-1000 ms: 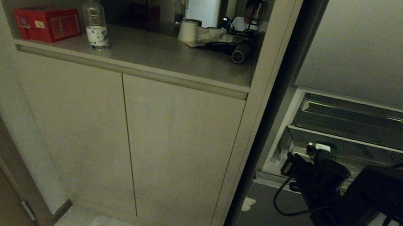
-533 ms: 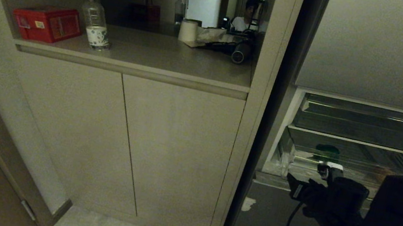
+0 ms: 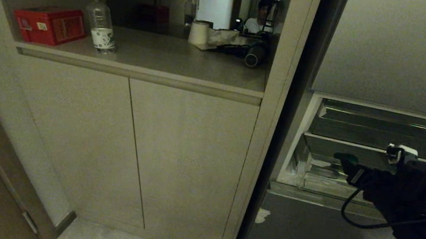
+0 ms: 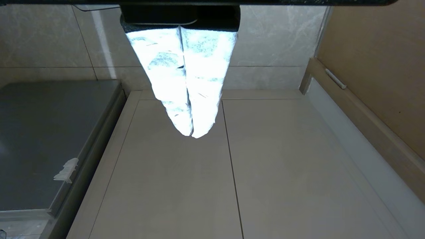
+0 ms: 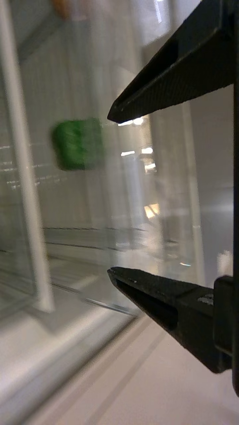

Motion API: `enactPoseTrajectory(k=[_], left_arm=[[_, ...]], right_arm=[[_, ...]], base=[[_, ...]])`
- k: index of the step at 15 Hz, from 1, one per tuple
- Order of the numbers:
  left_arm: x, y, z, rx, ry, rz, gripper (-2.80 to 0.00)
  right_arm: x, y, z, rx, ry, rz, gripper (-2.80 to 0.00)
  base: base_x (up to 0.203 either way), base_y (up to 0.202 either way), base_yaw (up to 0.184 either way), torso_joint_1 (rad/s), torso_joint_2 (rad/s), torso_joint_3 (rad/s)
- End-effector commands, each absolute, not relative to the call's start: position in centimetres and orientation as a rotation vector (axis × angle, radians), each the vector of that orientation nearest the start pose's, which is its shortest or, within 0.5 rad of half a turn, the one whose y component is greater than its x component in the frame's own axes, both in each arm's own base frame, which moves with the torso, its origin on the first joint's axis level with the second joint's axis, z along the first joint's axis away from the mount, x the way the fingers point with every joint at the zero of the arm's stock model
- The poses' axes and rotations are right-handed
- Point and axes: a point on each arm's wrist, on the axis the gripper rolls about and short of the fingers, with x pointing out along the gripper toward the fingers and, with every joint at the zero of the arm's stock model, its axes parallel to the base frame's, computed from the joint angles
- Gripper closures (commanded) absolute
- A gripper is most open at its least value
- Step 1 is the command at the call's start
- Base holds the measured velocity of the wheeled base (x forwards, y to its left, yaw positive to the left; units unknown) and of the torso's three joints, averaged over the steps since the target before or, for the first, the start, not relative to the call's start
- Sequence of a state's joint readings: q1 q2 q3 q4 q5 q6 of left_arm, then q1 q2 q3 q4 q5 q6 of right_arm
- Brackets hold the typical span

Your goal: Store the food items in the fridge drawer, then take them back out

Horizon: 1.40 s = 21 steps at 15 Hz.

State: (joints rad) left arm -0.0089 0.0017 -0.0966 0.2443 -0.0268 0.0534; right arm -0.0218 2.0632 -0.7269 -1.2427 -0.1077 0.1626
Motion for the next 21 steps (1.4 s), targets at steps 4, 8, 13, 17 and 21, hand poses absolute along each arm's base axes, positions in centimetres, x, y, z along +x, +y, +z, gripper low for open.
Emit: enactPoseTrajectory(k=[4, 8, 13, 17, 21], left_arm=[[-3.2, 0.0, 7.7, 0.052, 0.151, -0.041, 0.00], [-3.2, 0.0, 7.7, 0.052, 0.151, -0.040, 0.00], [-3.2, 0.0, 7.7, 0.052, 0.151, -0.040, 0.00], [-3.2, 0.0, 7.7, 0.052, 0.151, -0.041, 0.00], [-3.2, 0.0, 7.7, 0.052, 0.151, -0.040, 0.00]], right_arm=[[40.5, -3.0, 11.7, 0.118, 0.051, -0.133, -2.80], [42.7, -4.1, 10.3, 0.063, 0.099, -0.132, -2.80], [45.1, -6.2, 9.8, 0.014, 0.167, -0.150, -2.80], [44.1, -6.4, 12.2, 0.010, 0.273, -0.156, -2.80], [43.3, -6.8, 14.4, 0.004, 0.438, -0.163, -2.80]], base=[[0.000, 0.000, 0.000, 0.000, 0.00, 0.000], [0.000, 0.000, 0.000, 0.000, 0.00, 0.000], [0.000, 0.000, 0.000, 0.000, 0.00, 0.000], [0.000, 0.000, 0.000, 0.000, 0.00, 0.000], [0.000, 0.000, 0.000, 0.000, 0.00, 0.000]])
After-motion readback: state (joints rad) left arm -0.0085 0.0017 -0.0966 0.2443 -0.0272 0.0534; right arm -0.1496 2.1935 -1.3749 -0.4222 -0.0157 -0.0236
